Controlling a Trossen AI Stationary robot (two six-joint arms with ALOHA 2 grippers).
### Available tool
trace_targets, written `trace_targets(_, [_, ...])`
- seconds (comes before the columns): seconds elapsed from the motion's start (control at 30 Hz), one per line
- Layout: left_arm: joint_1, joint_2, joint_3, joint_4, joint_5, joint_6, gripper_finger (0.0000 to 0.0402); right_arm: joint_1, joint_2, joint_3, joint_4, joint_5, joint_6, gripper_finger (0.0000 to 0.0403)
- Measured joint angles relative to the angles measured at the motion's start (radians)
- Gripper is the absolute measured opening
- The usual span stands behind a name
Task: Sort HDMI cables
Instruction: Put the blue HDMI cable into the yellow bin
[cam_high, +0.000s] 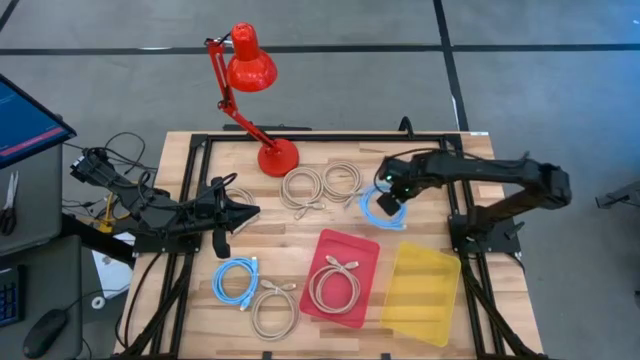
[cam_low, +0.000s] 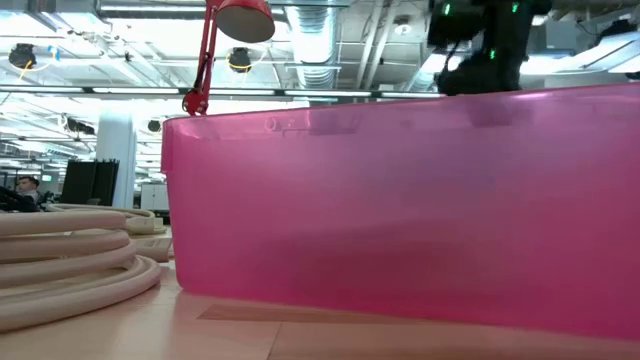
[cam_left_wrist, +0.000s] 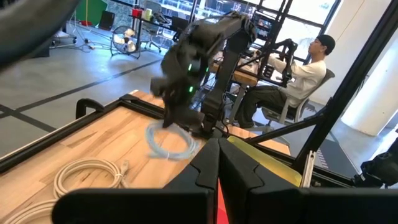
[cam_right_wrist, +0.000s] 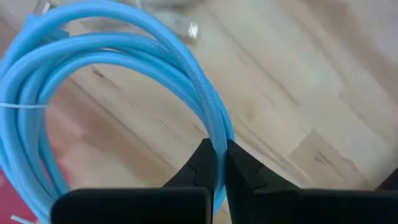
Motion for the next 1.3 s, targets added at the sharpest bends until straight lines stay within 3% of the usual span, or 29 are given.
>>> trace_targets(0.27, [0.000,0.000,0.000,0.000,-0.003,0.000,0.0008,0.119,-0.186,0.124,-0.227,0.046,0.150,0.0004])
trace_targets(0.57, [0.000,0.000,0.000,0.000,-0.003,0.000,0.0008,0.412,-0.300,0.151,-0.423,0.077,0.521,0.0004])
trace_targets(0.93, [0.000,0.000,0.000,0.000,-0.002,0.000,0.0008,0.795,-0.194,0.152,-0.487,0.040,0.909,0.0003])
trace_targets(1.3, [0.000,0.000,0.000,0.000,-0.002,0.000,0.0008,1.045,-0.012,0.152,-0.461,-0.070,1.220,0.0003])
